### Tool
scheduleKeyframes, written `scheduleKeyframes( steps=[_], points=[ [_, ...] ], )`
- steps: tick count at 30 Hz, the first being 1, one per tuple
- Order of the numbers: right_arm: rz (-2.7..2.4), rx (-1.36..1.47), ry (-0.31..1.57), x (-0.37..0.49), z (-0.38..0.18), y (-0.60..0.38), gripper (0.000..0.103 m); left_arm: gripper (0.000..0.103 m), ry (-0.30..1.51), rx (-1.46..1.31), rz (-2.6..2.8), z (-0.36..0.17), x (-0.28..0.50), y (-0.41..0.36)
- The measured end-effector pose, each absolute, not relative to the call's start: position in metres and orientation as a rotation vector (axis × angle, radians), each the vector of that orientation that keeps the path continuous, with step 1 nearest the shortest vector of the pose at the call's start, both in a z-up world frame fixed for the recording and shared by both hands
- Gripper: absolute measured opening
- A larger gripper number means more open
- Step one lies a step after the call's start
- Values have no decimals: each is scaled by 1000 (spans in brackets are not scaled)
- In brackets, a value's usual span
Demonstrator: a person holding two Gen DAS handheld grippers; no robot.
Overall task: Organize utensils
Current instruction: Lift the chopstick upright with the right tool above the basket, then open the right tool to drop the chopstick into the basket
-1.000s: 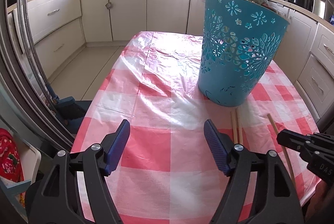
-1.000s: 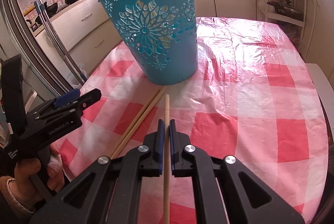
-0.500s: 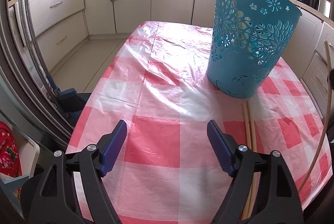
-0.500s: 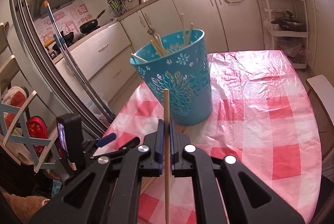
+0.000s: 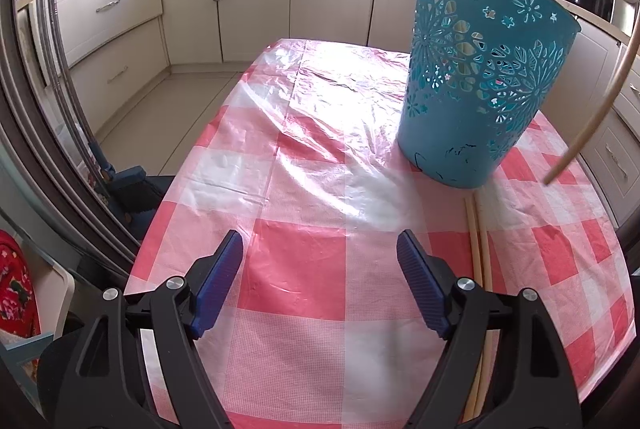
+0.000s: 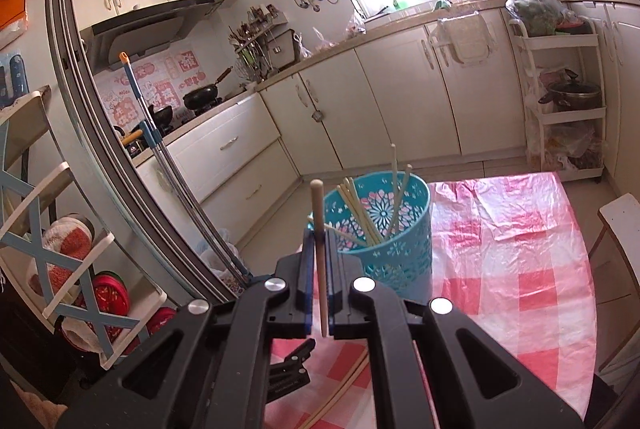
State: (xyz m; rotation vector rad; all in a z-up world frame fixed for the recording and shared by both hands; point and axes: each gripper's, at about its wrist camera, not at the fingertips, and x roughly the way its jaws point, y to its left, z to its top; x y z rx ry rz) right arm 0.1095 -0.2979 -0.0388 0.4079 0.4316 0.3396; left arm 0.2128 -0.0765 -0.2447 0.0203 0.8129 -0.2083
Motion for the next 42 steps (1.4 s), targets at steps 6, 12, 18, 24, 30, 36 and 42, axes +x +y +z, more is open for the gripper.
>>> scheduleKeyframes(
  steps=[6,12,18,24,30,36,42],
  points=[
    [365,391,350,121,9,-304,6,76,814,20,-208,-245,213,-76],
    [307,299,266,140,40,-301,6,76,817,15,-209,-246,214,-76],
    [199,222,280,170,19,-296,6,76,818,8,-212,-246,214,-75],
    [140,206,376,191,-28,-296,6,76,818,3,-215,-246,215,-74],
    [124,206,442,197,-52,-293,6,76,819,3,-215,-246,215,-74],
    [125,213,490,199,-59,-291,12,76,818,4,-215,-246,215,-74],
    [114,259,455,175,-59,-295,31,76,817,6,-214,-246,214,-74]
  ],
)
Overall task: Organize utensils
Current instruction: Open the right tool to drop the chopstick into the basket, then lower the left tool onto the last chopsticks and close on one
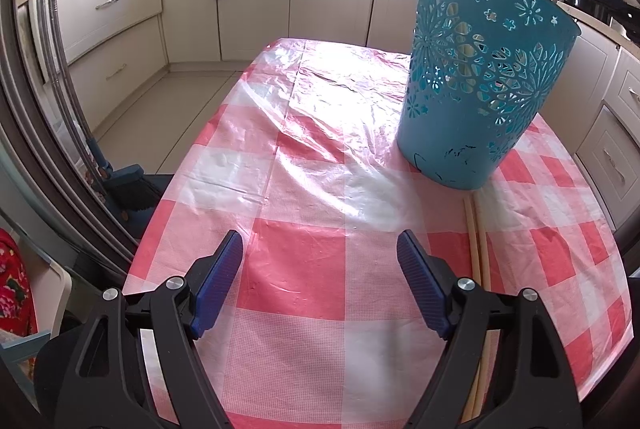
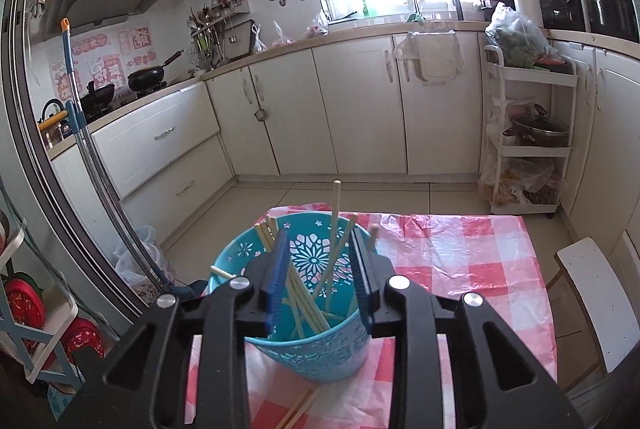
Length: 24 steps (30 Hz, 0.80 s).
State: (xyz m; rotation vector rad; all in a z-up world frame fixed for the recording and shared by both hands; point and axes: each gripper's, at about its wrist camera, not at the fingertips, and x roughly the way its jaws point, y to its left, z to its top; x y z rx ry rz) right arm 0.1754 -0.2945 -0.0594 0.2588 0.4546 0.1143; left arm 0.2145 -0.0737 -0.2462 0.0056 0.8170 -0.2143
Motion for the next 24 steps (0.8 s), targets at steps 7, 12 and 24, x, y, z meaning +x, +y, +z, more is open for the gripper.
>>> scheduleKeyframes(
  steps=[7,12,24],
  points=[
    [104,296,485,133,-86,-282,31,76,817,4,-214,-246,214,-73],
    [106,303,685,135,-142,-260,30,76,816,4,-213,-246,214,-73],
    [91,267,867,160,-195,-223,24,76,815,3,-213,-245,213,-71]
  ],
)
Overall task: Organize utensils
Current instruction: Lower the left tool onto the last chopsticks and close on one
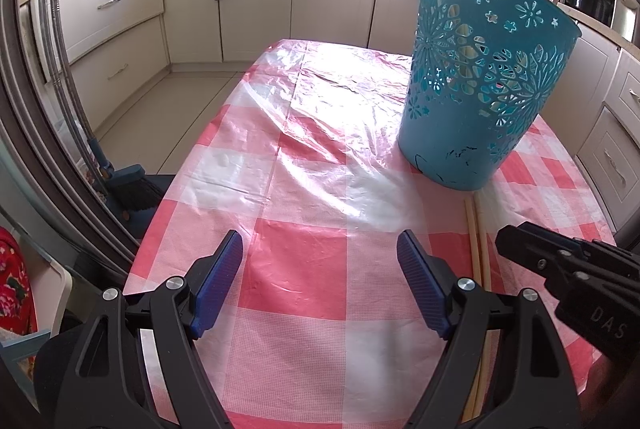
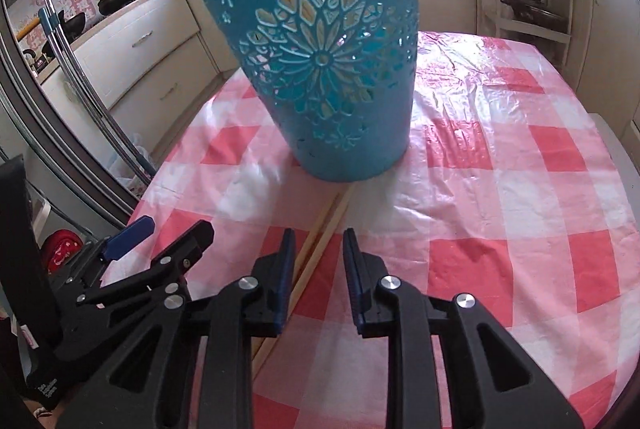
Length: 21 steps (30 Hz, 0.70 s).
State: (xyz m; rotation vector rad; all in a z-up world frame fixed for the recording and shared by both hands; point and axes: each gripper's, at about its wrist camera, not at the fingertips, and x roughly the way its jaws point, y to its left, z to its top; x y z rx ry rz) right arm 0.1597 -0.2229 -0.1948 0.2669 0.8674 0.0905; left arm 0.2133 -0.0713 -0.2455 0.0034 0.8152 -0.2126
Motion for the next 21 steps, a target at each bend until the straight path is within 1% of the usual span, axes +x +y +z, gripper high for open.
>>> scheduleKeyframes(
  steps=[4,7,9,12,17,21],
  points=[
    [72,218,908,162,-207,-219,24,76,815,3,-213,-245,213,-70],
    [70,152,900,159,-208,-217,20,76,815,9,-216,-244,213,-72],
    [90,117,903,157,-208,-217,13,76,814,23,-224,-243,212,-75],
    [147,53,912,150,-209,-223,11,76,828,23,-277,-238,211,-84],
    [238,-24,934,133,-210,-239,11,77,852,78,-395,-230,206,-118],
    [216,21,948,126,-212,-264,11,77,901,164,-426,-238,208,-150]
  ],
)
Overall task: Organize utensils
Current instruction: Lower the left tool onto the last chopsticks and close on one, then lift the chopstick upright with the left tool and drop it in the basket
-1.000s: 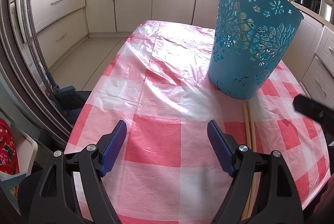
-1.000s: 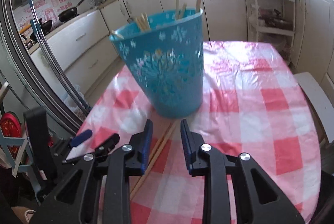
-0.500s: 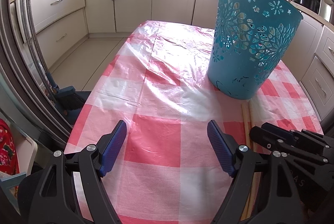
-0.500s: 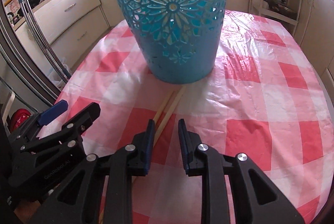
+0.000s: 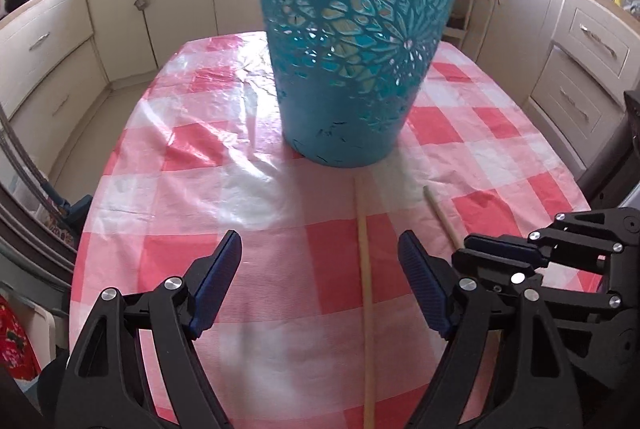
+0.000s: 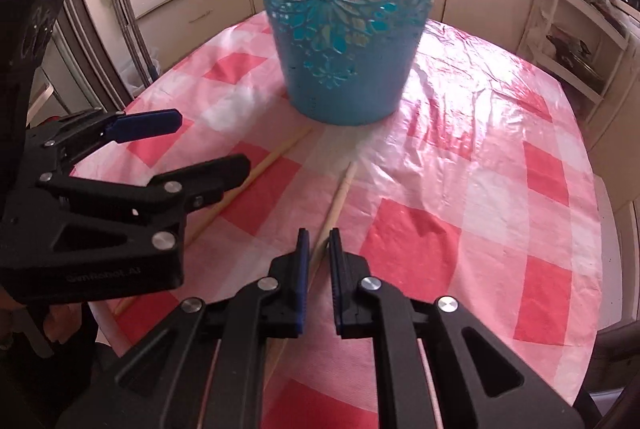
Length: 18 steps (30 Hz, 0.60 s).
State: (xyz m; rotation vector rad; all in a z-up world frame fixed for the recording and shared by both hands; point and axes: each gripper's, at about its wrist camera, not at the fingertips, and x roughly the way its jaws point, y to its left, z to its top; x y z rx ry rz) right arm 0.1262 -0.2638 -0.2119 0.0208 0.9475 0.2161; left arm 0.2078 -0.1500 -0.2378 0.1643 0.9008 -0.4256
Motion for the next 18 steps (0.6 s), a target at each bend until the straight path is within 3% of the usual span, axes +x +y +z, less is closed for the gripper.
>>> scheduleKeyframes(
  steps=[2,5,8,10,11,18],
  points=[
    [200,79,945,126,-213,-274,12,75,930,169,-428,-244,210,-159],
    [184,147,932,129,-214,-280,15,62,959,171,-417,-249,215,-168],
    [175,156,917,135,-214,-278,17,37,946,200,-407,-248,216,-173],
    [175,155,912,140,-213,-276,17,10,960,182,-426,-246,220,-170],
    [176,149,910,141,-213,-274,17,5,970,170,-433,-246,222,-168],
    [194,133,871,138,-215,-275,16,5,937,16,-556,-219,214,-135]
  ],
)
